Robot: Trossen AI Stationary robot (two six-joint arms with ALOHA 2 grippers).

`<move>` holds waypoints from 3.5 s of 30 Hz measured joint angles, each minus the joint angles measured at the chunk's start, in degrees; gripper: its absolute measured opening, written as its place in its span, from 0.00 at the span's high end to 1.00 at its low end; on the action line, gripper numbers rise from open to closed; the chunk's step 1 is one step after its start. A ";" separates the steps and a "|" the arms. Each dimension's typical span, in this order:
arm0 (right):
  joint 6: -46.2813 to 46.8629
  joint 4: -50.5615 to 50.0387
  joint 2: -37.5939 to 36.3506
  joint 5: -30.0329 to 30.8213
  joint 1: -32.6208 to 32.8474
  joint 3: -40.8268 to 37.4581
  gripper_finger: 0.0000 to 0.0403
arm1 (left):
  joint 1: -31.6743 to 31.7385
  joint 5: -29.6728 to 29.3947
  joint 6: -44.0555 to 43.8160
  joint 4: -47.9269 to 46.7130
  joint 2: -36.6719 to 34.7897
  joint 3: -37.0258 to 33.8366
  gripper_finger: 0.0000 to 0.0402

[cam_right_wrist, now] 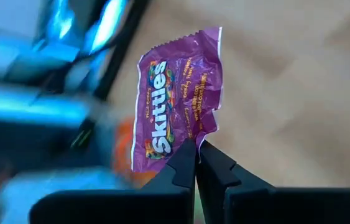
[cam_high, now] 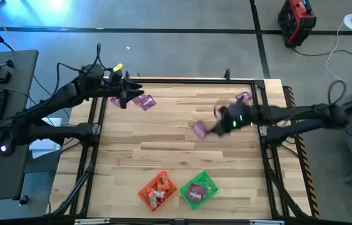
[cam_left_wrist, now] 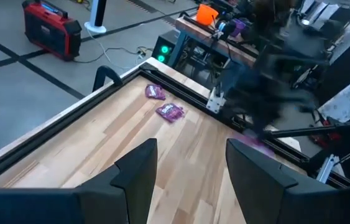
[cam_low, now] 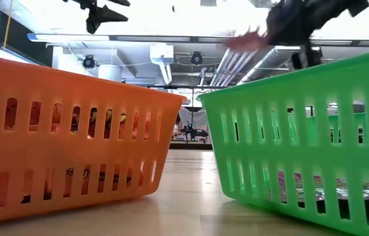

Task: Sort candy by brand, put in halloween buckets
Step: Put the purple candy into the green basket

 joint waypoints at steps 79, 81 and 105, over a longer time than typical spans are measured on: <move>16.39 -20.17 12.35 26.21 -30.68 -9.98 0.55 | -0.48 2.62 -1.68 -1.59 3.83 0.00 0.55; 16.30 -20.34 12.35 26.90 -32.09 -9.79 0.55 | -0.48 2.62 -1.66 -1.59 3.83 0.00 0.55; 13.77 -22.69 13.82 24.39 -39.15 -11.73 0.55 | -0.48 2.56 -1.59 -1.70 3.83 0.00 0.55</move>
